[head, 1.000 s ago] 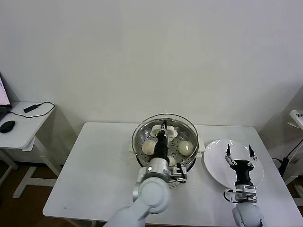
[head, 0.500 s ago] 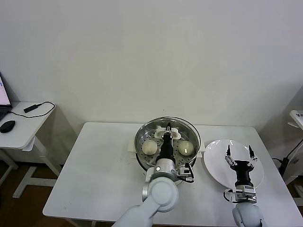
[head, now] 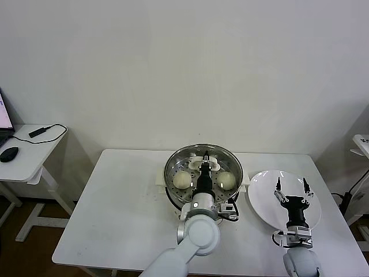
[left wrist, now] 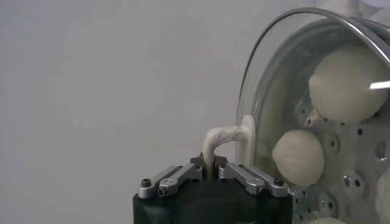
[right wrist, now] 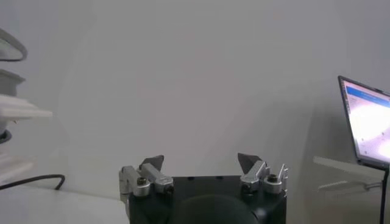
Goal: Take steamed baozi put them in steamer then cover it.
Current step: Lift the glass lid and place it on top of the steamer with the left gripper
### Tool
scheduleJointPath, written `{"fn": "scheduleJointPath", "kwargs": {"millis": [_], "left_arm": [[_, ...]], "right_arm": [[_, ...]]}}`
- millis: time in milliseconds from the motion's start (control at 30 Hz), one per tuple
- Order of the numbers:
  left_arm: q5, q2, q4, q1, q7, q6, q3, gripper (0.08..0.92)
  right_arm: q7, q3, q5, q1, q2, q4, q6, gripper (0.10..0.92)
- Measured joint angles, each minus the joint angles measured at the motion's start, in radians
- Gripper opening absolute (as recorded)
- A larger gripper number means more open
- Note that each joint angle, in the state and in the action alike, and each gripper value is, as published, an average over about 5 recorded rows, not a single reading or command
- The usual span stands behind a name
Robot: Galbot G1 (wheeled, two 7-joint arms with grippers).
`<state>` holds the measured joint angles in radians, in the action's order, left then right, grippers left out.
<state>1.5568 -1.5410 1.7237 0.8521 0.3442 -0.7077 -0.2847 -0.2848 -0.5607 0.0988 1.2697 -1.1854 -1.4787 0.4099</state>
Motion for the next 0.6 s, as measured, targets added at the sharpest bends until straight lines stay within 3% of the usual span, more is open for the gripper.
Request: {"fn": "scheduleJointPath", "kwargs": {"millis": [600], "left_arm": [[0.042,-0.016,-0.044,0.005,-0.007,0.019,0.012,0.190]], "right_arm": [[0.001,0.000,-0.003,-0.004,-0.001,0.008,0.002,0.823]]}}
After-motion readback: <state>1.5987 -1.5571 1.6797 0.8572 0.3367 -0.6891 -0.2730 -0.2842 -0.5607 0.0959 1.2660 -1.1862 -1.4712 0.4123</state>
